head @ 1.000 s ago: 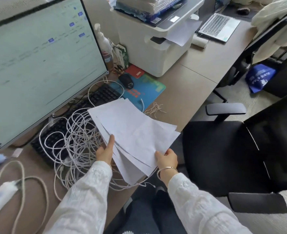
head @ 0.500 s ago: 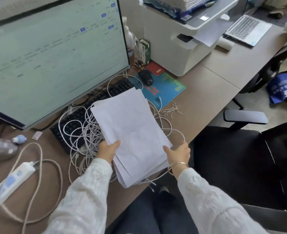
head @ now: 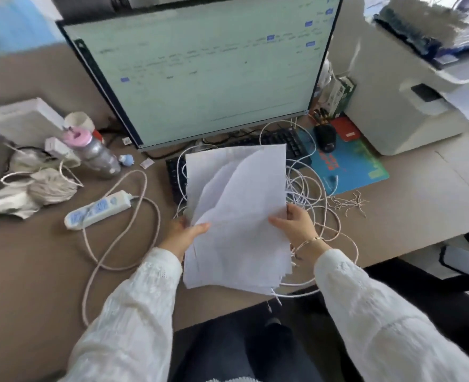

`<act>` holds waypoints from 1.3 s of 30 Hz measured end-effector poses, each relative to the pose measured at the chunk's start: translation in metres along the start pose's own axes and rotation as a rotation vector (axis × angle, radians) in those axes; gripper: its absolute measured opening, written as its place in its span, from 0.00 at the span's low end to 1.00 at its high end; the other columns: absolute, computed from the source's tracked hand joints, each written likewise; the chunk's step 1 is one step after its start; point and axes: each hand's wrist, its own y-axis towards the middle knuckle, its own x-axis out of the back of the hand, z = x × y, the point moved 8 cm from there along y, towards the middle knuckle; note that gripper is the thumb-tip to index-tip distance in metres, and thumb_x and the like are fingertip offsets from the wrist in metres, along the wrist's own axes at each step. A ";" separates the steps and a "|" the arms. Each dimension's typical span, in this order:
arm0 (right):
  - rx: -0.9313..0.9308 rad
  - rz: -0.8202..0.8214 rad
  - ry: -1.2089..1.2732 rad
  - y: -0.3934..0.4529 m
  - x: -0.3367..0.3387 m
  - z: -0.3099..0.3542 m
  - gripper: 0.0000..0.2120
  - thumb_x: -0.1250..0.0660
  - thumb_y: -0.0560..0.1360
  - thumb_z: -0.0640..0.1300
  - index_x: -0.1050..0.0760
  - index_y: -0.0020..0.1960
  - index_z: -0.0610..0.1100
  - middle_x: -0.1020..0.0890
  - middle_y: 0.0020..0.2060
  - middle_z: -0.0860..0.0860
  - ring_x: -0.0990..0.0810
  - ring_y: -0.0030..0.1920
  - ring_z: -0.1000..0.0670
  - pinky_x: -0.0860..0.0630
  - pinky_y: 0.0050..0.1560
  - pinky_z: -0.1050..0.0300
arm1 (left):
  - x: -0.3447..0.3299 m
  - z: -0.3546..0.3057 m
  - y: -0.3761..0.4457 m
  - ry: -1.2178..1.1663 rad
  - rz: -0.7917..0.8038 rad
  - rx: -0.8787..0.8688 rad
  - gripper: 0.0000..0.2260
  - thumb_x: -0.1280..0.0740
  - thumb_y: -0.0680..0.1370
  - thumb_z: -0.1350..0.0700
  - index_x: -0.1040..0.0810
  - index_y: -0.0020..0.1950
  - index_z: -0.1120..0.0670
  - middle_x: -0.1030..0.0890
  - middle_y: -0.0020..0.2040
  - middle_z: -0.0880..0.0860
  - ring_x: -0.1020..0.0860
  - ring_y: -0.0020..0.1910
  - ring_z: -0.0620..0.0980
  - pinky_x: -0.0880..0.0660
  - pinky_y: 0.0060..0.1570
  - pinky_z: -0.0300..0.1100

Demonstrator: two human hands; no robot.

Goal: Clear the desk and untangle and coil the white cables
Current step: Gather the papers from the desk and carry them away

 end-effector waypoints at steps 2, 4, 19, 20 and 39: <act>0.087 0.034 -0.042 -0.008 -0.023 0.016 0.11 0.31 0.70 0.28 0.25 0.44 0.43 0.19 0.39 0.48 0.21 0.38 0.49 0.22 0.39 0.58 | 0.024 0.000 -0.015 -0.048 -0.079 -0.052 0.15 0.26 0.70 0.63 0.19 0.56 0.59 0.15 0.49 0.57 0.16 0.47 0.57 0.20 0.51 0.53; 0.173 0.028 -0.075 -0.017 -0.040 0.028 0.12 0.32 0.69 0.27 0.26 0.43 0.42 0.22 0.35 0.51 0.23 0.34 0.55 0.27 0.34 0.67 | 0.044 0.003 -0.026 -0.079 -0.142 -0.063 0.22 0.24 0.65 0.55 0.19 0.57 0.59 0.15 0.50 0.58 0.17 0.49 0.59 0.22 0.55 0.58; 0.344 -0.115 -0.084 -0.107 -0.149 0.026 0.14 0.36 0.67 0.27 0.28 0.44 0.45 0.24 0.35 0.56 0.26 0.34 0.61 0.30 0.33 0.68 | 0.152 0.023 -0.089 -0.161 -0.351 -0.143 0.06 0.26 0.70 0.65 0.17 0.43 0.54 0.15 0.42 0.51 0.16 0.43 0.50 0.21 0.47 0.44; 0.350 -0.127 -0.069 -0.111 -0.152 0.024 0.15 0.36 0.67 0.27 0.28 0.44 0.46 0.23 0.35 0.56 0.25 0.34 0.63 0.29 0.34 0.67 | 0.155 0.026 -0.090 -0.165 -0.346 -0.145 0.07 0.26 0.70 0.64 0.18 0.42 0.54 0.15 0.42 0.51 0.17 0.43 0.49 0.21 0.47 0.43; 0.257 -0.236 0.147 -0.153 -0.159 -0.017 0.21 0.31 0.64 0.26 0.27 0.51 0.45 0.20 0.44 0.49 0.21 0.45 0.52 0.23 0.45 0.56 | 0.168 0.052 -0.116 -0.156 -0.268 -0.193 0.12 0.24 0.69 0.66 0.19 0.41 0.50 0.16 0.36 0.41 0.19 0.36 0.34 0.23 0.39 0.30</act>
